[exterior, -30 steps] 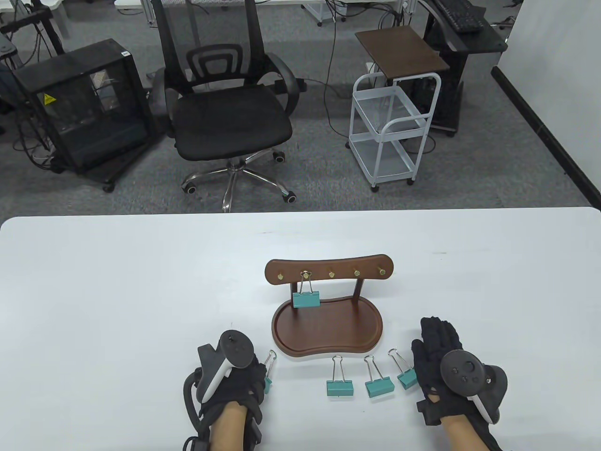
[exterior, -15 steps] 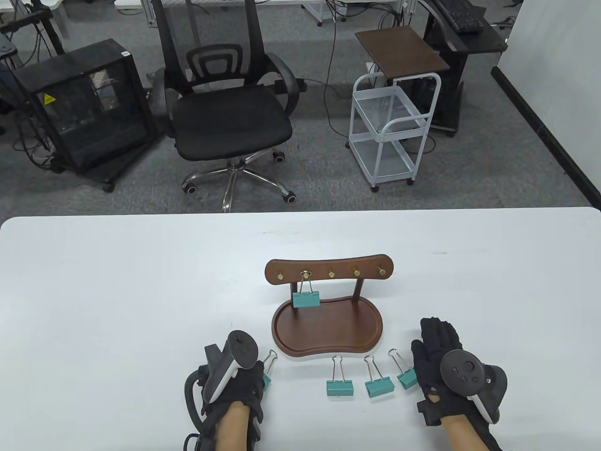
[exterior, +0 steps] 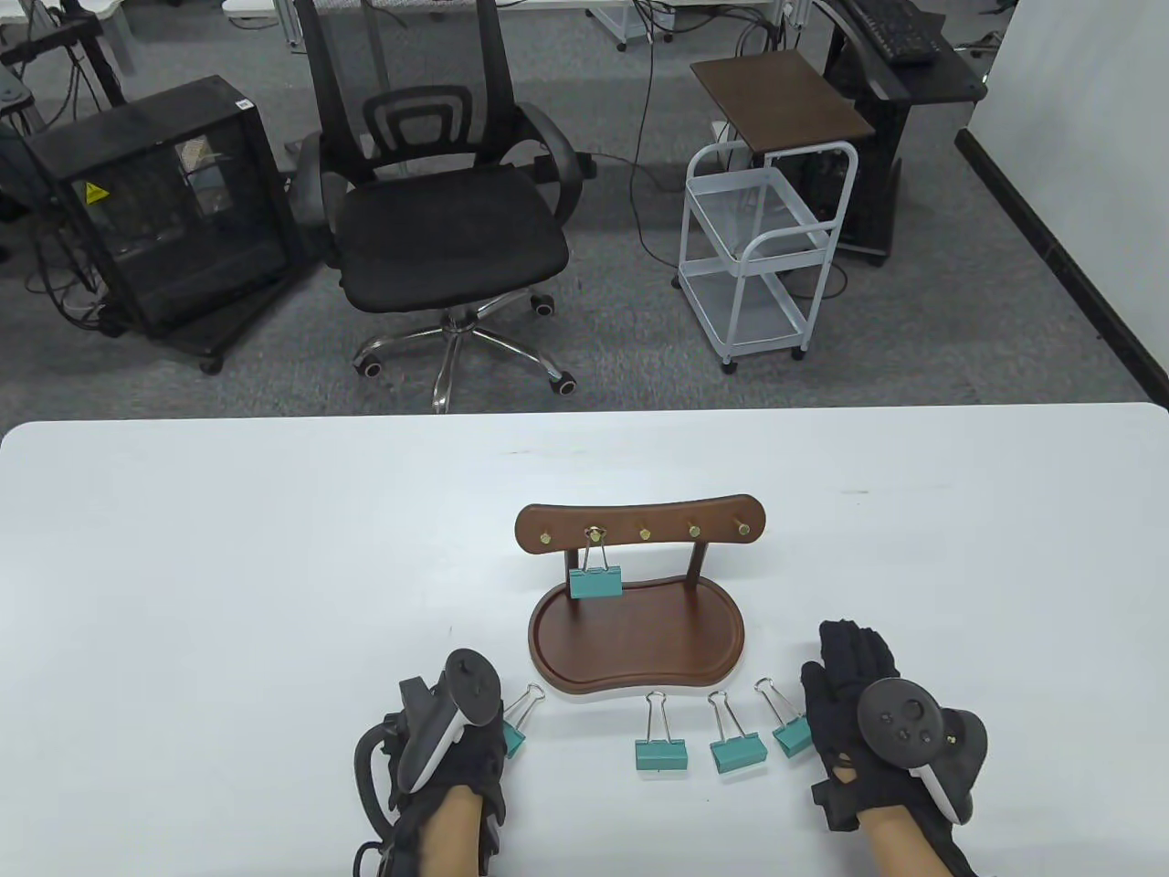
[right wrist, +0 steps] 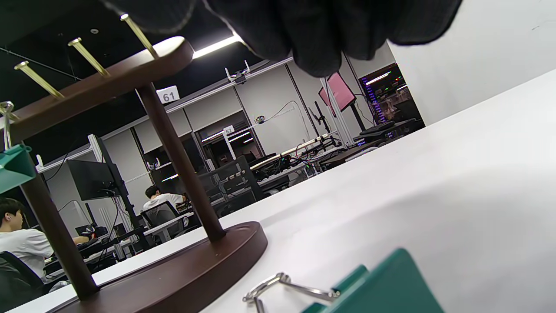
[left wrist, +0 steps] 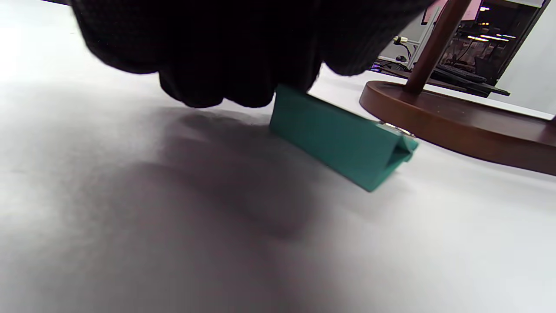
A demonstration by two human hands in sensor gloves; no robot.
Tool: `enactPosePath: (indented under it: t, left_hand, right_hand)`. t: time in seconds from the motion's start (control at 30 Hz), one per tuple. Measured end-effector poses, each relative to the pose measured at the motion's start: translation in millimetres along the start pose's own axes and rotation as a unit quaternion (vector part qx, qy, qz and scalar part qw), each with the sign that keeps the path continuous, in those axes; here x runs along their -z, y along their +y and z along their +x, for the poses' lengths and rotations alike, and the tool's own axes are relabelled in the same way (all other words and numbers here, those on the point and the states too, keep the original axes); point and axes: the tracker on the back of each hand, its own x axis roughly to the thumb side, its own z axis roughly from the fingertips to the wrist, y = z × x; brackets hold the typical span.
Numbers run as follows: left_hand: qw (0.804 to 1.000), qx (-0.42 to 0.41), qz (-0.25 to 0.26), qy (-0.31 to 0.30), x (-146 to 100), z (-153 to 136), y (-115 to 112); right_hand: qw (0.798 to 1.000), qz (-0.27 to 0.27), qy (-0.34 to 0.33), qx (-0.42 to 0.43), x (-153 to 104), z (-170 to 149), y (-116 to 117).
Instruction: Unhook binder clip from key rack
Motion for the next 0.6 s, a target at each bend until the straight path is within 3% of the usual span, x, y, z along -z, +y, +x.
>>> enactPosePath:
  t: [0.3, 0.43, 0.6]
  left_hand:
    - [0.998, -0.036, 0.053, 0.015, -4.9, -3.5, 8.6]
    - [0.988, -0.126, 0.092, 0.003, -10.2, -5.4, 14.1]
    - [0.965, -0.243, 0.093, -0.043, -10.2, 1.2, 17.7]
  right_hand:
    - [1.000, -0.002, -0.002, -0.001, 0.4, 0.4, -0.3]
    - [1.000, 0.000, -0.003, -0.006, 0.3, 1.0, -0.3]
    - [1.000, 0.002, -0.007, -0.010, 0.4, 2.4, 0.4]
